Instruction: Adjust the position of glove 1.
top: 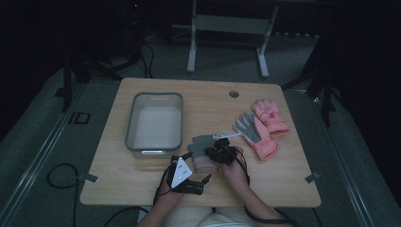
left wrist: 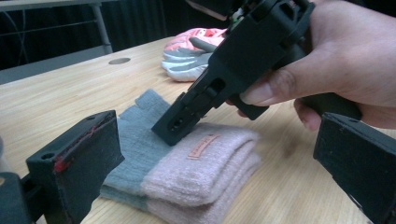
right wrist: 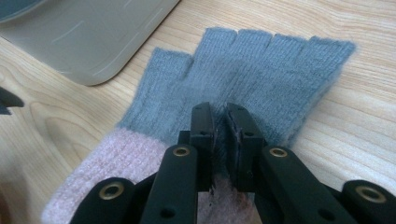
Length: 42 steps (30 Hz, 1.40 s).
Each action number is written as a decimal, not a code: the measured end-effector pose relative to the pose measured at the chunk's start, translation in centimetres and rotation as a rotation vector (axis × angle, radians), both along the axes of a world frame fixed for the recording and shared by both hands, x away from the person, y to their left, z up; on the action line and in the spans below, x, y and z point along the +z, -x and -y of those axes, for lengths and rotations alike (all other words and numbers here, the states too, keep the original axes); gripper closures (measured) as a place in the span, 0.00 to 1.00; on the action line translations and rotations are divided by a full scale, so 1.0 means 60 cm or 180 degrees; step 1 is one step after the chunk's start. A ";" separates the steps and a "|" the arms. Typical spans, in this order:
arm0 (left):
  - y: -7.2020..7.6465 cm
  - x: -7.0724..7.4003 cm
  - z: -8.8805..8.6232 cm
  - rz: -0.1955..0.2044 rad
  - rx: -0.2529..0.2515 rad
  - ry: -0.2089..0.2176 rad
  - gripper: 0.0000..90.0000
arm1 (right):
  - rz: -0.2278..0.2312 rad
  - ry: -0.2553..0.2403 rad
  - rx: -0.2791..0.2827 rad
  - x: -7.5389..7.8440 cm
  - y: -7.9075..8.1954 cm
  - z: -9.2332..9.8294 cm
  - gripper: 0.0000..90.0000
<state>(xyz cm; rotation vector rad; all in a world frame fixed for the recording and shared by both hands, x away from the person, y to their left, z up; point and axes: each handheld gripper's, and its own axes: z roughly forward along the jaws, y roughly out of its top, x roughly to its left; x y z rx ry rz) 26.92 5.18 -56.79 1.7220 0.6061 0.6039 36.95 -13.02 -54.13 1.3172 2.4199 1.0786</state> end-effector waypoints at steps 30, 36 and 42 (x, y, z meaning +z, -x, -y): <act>-0.045 0.003 0.057 -0.0142 -0.0445 -0.1621 0.25 | -0.0178 -0.0224 -0.0039 0.050 -0.091 0.058 0.50; -0.045 -0.003 0.059 0.0020 -0.0348 -0.1806 0.42 | -0.0378 -0.0128 -0.0076 0.018 -0.111 0.043 0.45; -0.054 0.000 0.044 -0.0067 -0.0395 -0.1674 0.62 | -0.0500 -0.0098 -0.0087 -0.005 -0.117 0.038 0.44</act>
